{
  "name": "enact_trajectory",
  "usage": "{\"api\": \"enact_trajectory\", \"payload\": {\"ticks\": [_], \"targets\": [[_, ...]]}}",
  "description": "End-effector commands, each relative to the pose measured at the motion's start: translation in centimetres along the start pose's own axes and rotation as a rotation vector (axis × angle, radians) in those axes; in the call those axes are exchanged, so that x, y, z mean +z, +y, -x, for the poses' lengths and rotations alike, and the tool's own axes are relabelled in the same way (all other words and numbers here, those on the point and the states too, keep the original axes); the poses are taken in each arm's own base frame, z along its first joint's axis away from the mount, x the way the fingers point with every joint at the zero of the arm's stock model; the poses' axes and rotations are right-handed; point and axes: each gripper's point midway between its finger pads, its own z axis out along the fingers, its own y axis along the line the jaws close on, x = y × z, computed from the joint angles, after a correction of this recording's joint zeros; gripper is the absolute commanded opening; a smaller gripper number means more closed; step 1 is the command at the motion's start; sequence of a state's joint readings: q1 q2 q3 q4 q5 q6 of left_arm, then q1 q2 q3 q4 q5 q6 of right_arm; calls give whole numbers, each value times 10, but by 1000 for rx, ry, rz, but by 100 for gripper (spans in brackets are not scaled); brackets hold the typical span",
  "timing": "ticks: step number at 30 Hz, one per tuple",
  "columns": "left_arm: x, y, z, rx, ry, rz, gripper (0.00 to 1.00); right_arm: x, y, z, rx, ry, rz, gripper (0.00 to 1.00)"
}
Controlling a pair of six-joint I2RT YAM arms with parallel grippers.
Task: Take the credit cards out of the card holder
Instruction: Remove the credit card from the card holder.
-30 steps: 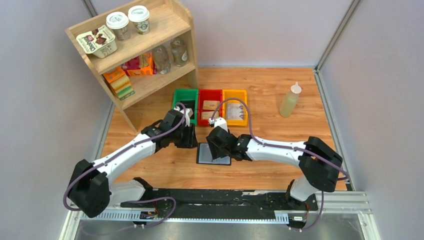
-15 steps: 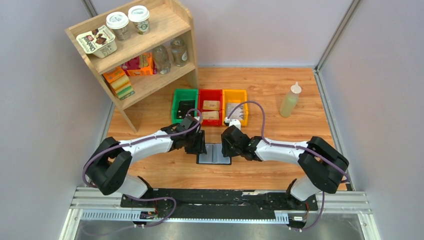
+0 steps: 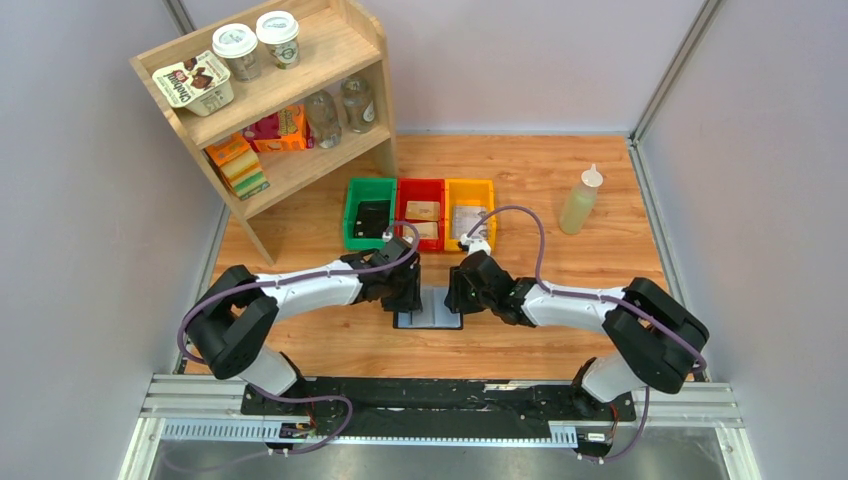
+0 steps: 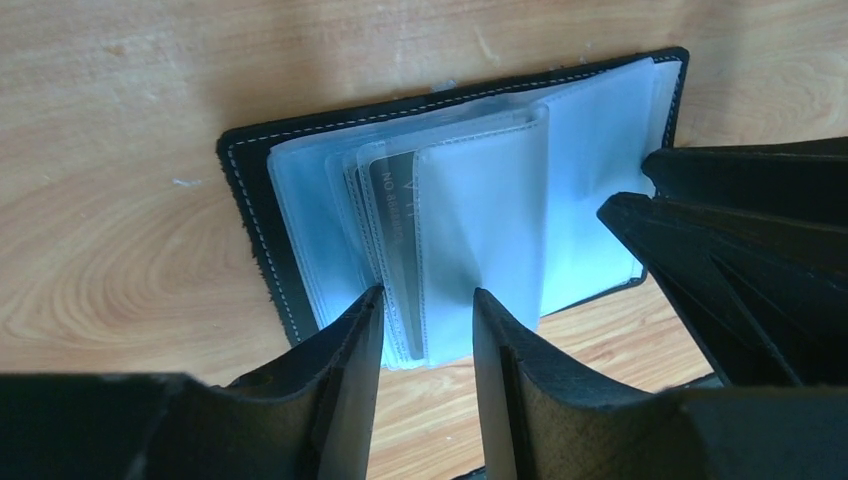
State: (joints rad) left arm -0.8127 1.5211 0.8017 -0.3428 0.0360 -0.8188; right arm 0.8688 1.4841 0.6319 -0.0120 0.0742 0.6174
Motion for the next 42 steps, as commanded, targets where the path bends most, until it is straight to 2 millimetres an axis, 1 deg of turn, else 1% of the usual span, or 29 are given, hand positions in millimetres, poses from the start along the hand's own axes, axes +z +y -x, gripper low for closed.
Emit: {"api": "enact_trajectory", "payload": {"ticks": [1, 2, 3, 4, 5, 10, 13, 17, 20, 21, 22, 24, 26, 27, 29, 30, 32, 34, 36, 38, 42], "targets": [[-9, -29, 12, -36, -55, -43, 43, -1, -15, -34, 14, 103, -12, 38], [-11, -33, 13, -37, -62, -55, 43, -1, -16, -34, 18, 98, -11, 38], [-14, -36, 14, -45, -66, -63, 41, -3, -12, -37, 25, 117, 19, 38], [-16, -40, 15, -50, -72, -75, 39, -3, -12, -37, 29, 116, 24, 38], [-17, -40, 18, -52, -94, -66, 36, -4, -13, -37, 32, 116, 29, 39], [-25, -51, 21, -80, -119, -106, 33, -7, -16, -42, 45, 131, 41, 40], [-28, -53, 21, -74, -127, -100, 33, -9, -16, -43, 41, 134, 51, 41], [-30, -59, 21, -70, -132, -106, 34, -13, -15, -39, 37, 113, 57, 44], [-30, -59, 22, -66, -139, -100, 34, -19, -14, -32, 33, 82, 55, 47], [-29, -58, 21, -68, -137, -95, 34, -23, -17, -29, 35, 72, 38, 50], [-28, -55, 21, -69, -137, -82, 34, -26, -17, -24, 35, 48, 31, 53], [-27, -50, 19, -62, -138, -56, 34, -35, -26, -11, 40, -13, -19, 57], [-25, -43, 18, -61, -138, -30, 31, -46, -34, -2, 38, -59, -65, 62], [-23, -40, 16, -57, -137, -19, 28, -53, -35, 6, 41, -91, -77, 64], [-20, -37, 14, -57, -135, -10, 27, -65, -36, 18, 37, -139, -90, 66], [-19, -38, 14, -55, -132, -13, 27, -71, -33, 24, 35, -162, -78, 66], [-15, -37, 12, -47, -119, -9, 27, -83, -20, 35, 26, -203, -15, 66], [-14, -37, 12, -39, -114, -3, 27, -91, -2, 44, 11, -234, 80, 62], [-16, -34, 14, -36, -125, 10, 27, -97, 16, 48, -4, -243, 169, 59], [-17, -29, 15, -36, -139, 28, 27, -95, 31, 45, -18, -213, 245, 59], [-17, -19, 15, -9, -146, 69, 27, -74, 41, 30, 14, -111, 298, 59]]}}
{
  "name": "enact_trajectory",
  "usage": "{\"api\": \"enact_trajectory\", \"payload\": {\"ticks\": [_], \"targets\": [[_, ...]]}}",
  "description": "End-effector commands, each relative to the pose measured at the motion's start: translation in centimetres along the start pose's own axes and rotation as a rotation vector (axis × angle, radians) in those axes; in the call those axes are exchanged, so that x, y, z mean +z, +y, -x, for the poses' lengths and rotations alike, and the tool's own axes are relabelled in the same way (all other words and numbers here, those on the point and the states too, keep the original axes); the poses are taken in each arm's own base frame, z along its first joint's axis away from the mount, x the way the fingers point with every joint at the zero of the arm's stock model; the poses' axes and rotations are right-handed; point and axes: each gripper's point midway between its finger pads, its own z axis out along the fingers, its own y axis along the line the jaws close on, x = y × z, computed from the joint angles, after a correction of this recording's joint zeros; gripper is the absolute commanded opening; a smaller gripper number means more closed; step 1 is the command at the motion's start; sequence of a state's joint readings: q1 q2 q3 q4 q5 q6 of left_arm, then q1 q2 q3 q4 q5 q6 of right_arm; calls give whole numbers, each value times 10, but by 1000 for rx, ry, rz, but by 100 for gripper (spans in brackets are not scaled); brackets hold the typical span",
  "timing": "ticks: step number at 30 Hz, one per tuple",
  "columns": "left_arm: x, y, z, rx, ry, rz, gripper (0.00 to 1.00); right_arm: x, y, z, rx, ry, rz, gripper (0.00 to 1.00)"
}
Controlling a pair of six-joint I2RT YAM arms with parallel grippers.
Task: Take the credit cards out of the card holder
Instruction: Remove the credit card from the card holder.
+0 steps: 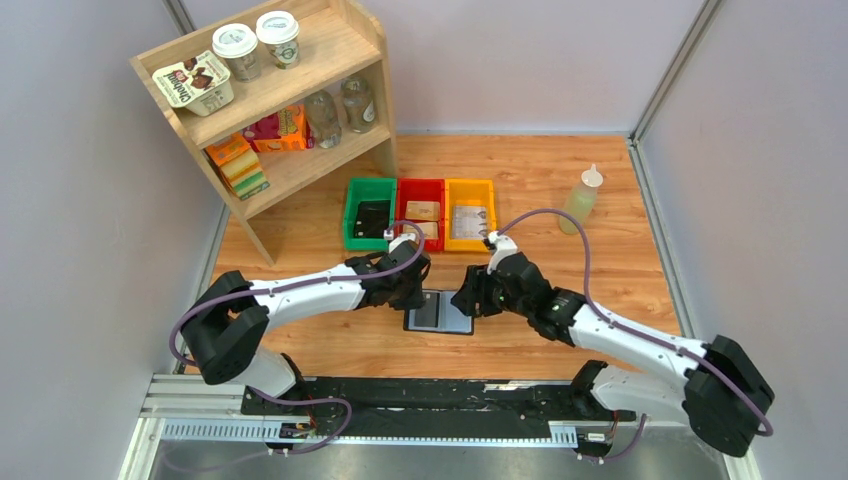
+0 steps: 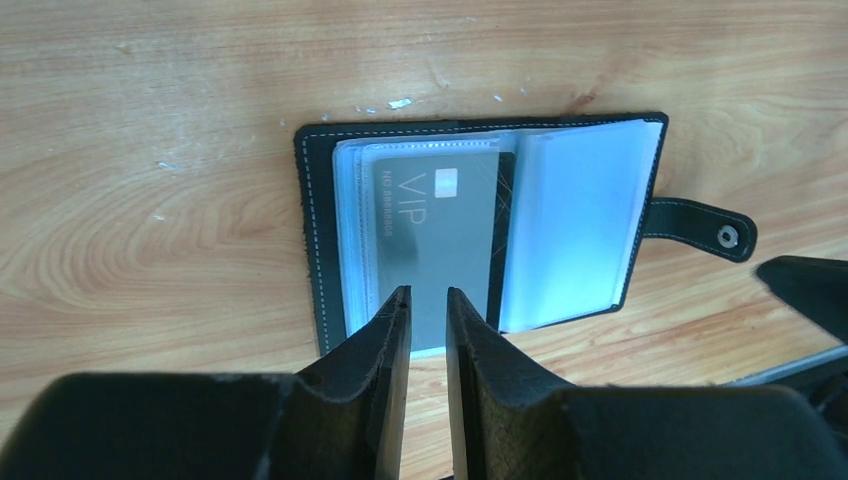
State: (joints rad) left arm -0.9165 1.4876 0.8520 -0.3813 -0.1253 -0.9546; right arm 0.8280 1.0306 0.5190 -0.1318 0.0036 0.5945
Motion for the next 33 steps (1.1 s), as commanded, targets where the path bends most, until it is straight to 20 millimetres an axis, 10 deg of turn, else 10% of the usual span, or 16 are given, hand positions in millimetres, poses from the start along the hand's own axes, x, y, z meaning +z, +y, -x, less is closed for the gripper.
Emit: {"api": "enact_trajectory", "payload": {"ticks": [1, 20, 33], "targets": [[-3, 6, 8, 46, -29, 40, 28, 17, 31, 0, 36, 48, 157, 59], [22, 32, -14, 41, 78, 80, 17, 73, 21, -41, 216, 194, 211, 50], [24, 32, -19, 19, 96, 75, 10, 62, 43, -28, 204, 170, 322, 36]]}}
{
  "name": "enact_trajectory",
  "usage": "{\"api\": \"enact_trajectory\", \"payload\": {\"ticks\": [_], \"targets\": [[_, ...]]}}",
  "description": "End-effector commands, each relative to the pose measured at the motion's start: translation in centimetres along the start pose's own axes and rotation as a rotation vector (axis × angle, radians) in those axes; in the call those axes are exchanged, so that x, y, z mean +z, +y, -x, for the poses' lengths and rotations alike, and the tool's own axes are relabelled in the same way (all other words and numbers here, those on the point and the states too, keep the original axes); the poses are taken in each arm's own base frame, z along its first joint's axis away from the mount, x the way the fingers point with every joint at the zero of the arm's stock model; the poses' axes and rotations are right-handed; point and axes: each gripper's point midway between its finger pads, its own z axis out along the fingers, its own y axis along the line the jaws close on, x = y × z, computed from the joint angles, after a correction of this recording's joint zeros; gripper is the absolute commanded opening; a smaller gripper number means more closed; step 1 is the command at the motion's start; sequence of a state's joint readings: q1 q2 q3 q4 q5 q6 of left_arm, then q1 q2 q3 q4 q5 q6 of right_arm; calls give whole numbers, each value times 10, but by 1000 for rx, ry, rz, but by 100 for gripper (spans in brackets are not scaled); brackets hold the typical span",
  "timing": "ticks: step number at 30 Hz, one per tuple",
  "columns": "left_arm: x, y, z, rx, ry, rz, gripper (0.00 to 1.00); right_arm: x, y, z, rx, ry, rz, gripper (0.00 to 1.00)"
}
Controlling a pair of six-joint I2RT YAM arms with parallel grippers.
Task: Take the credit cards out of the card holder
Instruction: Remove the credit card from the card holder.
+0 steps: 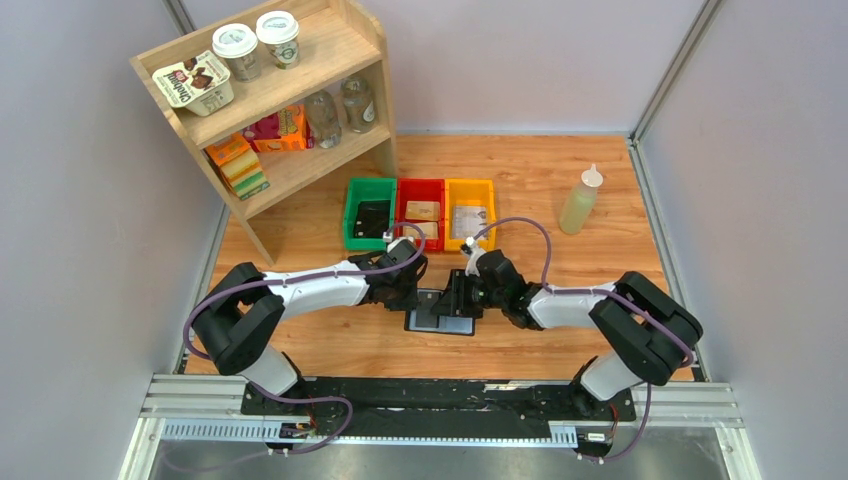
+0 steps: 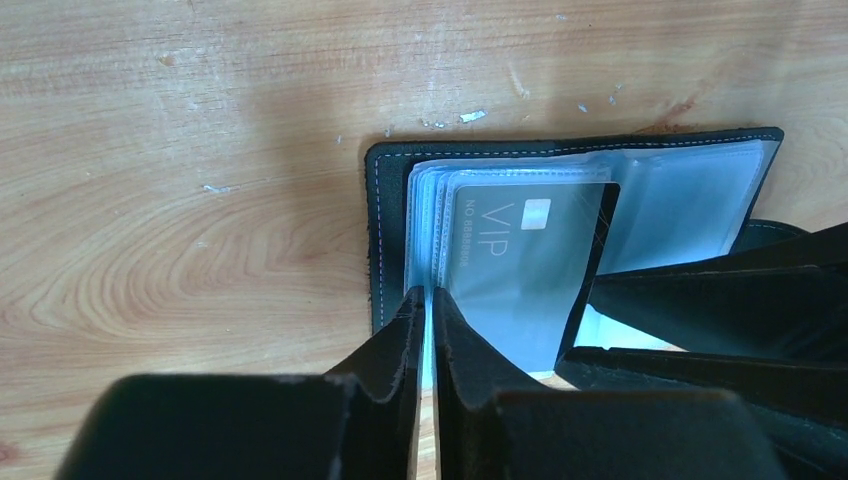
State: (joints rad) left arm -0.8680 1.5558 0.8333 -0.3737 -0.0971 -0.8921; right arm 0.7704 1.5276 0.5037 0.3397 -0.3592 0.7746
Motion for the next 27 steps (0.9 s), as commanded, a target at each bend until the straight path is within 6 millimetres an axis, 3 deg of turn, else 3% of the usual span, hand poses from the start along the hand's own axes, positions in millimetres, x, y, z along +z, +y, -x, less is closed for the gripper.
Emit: {"api": "enact_trajectory", "payload": {"ticks": [1, 8, 16, 27], "targets": [[6, 7, -13, -9, 42, 14, 10, -10, 32, 16, -38, -59, 122, 34], [7, 8, -15, -15, 51, 19, 6, -17, 43, 21, -40, -93, 168, 29], [4, 2, -13, -15, 46, -1, 6, -5, 28, 13, -7, -54, 133, 19], [7, -8, -17, -10, 62, -32, 4, 10, 23, 9, 42, -26, 173, 24]]}}
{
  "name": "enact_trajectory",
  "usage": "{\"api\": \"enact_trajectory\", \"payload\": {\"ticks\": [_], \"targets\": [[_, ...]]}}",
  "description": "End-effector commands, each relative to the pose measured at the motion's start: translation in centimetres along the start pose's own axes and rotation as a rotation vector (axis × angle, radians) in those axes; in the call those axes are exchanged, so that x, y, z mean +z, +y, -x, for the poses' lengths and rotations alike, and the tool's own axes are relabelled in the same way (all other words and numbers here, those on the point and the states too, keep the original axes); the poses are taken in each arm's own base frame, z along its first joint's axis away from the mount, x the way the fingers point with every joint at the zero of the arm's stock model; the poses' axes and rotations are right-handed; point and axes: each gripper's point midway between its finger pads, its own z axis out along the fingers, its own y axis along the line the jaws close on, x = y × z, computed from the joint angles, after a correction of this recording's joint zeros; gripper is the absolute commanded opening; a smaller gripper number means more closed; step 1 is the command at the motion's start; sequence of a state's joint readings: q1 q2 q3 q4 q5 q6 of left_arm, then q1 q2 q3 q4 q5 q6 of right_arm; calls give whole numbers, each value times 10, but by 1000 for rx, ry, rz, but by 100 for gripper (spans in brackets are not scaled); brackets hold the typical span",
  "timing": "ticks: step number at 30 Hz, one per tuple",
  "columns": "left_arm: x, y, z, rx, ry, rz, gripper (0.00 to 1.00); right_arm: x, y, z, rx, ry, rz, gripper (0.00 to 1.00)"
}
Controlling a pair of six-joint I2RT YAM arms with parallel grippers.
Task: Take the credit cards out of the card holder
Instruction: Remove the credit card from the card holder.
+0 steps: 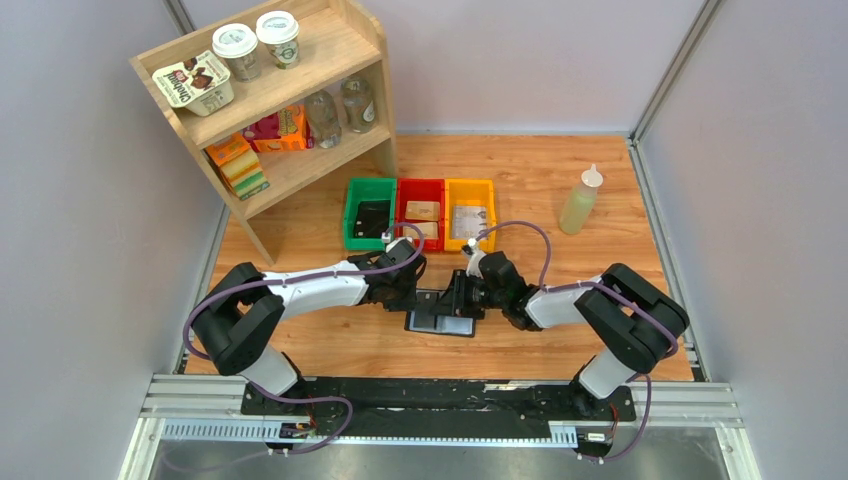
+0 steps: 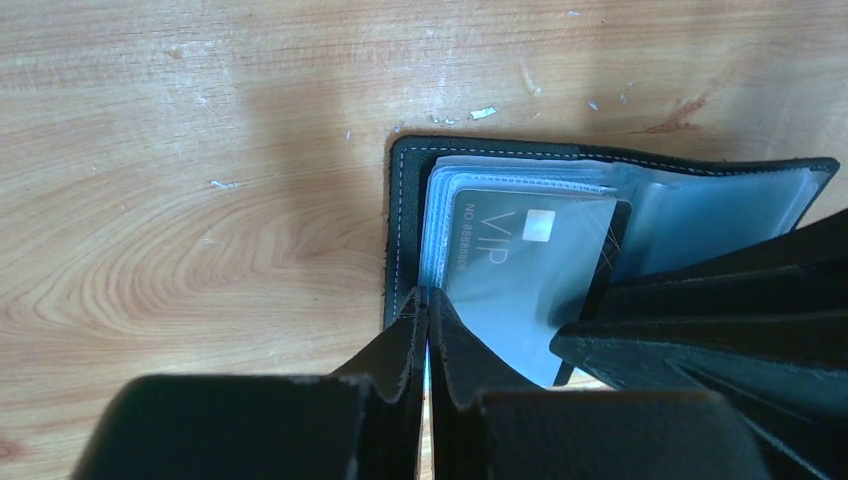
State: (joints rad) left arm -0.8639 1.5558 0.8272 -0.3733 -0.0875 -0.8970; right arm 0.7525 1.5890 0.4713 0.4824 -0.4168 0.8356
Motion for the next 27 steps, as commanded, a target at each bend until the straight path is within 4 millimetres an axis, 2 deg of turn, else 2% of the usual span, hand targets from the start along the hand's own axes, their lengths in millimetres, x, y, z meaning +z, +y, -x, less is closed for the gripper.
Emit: {"api": "enact_trajectory", "payload": {"ticks": [1, 13, 19, 23, 27], "targets": [[8, -8, -16, -2, 57, -27, 4, 5, 23, 9, -4, -25, 121, 24], [11, 6, -21, -16, 71, 40, 0, -17, 17, 18, 31, -69, 204, 21], [12, 3, -21, -10, 80, 34, 0, -20, 19, 16, 42, -60, 254, 10], [12, 2, -21, -11, 80, 28, 0, -21, 18, 16, 45, -51, 263, 6], [9, 4, -20, -22, 67, 31, 0, -26, 3, 17, 74, -60, 230, 3]]}}
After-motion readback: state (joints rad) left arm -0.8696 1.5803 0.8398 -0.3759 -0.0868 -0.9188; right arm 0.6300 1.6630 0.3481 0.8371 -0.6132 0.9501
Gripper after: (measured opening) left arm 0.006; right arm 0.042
